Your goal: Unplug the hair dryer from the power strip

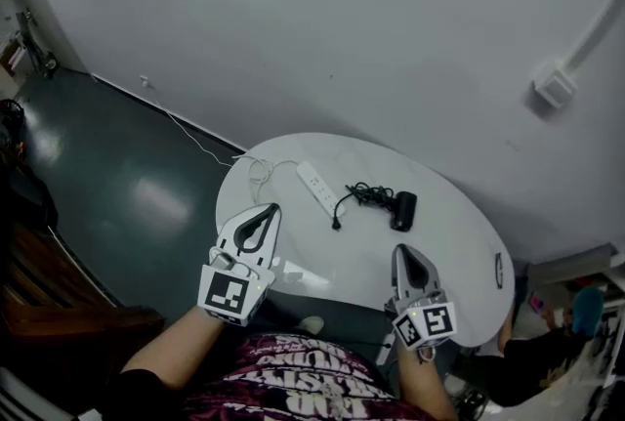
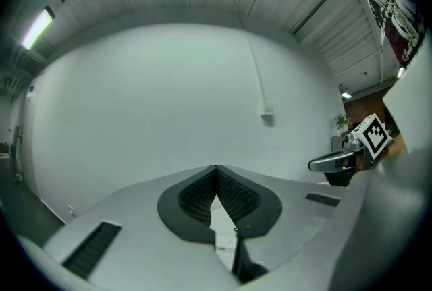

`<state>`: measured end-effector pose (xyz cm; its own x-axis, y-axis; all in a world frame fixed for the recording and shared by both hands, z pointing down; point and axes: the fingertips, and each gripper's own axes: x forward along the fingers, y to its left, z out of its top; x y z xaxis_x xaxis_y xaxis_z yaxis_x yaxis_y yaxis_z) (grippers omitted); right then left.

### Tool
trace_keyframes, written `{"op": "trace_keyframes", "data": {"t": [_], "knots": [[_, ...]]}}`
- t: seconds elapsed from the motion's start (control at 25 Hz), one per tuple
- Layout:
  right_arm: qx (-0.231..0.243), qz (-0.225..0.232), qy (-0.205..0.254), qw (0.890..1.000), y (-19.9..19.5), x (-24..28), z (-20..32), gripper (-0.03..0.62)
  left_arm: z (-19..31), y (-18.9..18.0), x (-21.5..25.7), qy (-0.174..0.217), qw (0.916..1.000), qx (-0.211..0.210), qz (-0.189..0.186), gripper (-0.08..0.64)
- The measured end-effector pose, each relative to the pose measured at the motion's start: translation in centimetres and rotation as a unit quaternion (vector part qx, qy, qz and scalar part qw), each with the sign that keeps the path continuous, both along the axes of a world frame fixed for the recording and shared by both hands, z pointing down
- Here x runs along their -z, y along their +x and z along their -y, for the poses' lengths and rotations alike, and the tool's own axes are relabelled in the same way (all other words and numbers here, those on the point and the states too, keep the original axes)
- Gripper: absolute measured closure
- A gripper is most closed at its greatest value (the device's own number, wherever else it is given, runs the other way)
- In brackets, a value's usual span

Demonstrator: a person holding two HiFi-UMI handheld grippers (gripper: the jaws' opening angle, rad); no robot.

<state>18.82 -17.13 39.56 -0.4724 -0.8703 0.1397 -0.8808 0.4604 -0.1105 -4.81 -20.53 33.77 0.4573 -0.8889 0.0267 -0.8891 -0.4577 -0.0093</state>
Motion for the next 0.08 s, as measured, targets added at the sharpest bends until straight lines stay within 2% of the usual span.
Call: {"op": "trace_keyframes", "data": {"t": [0.08], "knots": [[0.006,0.004,-0.003,1.0,0.14,-0.37,0.07,0.558,-0.65,-0.27,-0.18,-0.003,1.0,0.008,0.005,0.537]]}}
